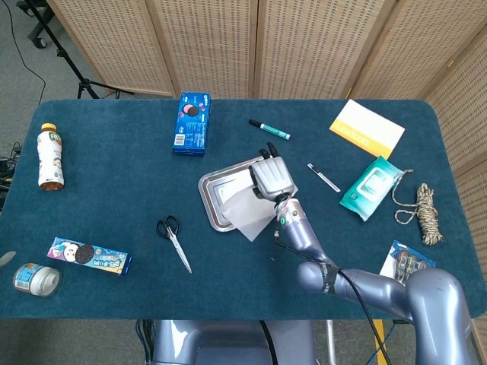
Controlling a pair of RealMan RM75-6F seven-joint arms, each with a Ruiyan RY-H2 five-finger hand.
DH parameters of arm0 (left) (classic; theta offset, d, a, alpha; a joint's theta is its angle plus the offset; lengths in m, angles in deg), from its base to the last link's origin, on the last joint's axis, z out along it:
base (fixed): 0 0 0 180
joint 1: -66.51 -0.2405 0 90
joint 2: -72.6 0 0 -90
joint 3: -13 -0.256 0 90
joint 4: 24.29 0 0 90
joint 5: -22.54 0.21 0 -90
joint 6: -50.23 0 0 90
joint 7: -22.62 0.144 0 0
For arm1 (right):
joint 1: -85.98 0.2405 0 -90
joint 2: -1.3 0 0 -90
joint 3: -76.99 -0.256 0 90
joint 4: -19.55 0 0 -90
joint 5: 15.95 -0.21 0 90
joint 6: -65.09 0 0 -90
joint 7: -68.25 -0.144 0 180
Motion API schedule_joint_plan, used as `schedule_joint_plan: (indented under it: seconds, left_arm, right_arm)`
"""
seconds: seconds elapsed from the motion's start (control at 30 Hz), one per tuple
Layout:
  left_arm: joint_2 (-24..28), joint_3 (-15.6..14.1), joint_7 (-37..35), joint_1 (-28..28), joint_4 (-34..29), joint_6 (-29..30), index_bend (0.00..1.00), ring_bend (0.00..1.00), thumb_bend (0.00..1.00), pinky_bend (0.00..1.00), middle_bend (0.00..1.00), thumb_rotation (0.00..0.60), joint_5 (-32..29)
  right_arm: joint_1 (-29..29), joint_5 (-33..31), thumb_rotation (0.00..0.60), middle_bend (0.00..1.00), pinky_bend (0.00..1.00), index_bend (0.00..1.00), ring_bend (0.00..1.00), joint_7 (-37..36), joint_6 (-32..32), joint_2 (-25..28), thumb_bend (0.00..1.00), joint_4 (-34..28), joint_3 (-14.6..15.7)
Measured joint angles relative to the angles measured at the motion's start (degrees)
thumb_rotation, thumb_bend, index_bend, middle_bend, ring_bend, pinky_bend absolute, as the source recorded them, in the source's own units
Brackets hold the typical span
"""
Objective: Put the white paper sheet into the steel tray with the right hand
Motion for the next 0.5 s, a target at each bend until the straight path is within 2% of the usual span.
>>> schedule_joint_plan:
  seconds: [0.23, 0.5]
  left_arm:
    - [0.27, 0.14, -1.09, 0.6, 0.64, -1.72, 0.0, 0.0, 0.0, 0.0, 0.0, 0.6, -0.95]
    - [0.7, 0.25, -2.58, 0.94, 1.15, -2.85, 0.0, 0.0, 0.0, 0.0, 0.0, 0.6, -1.39]
  right_arm:
    - [2.38, -3.39, 0.6, 0.53, 0.0, 0.65, 0.17, -0.81, 2.14, -6.7, 0.59, 9.81, -2.62]
    - [5.41, -4.29, 0.6, 0.53, 0.0, 0.65, 0.17, -2.99, 1.44, -13.29, 0.59, 20.29, -4.81]
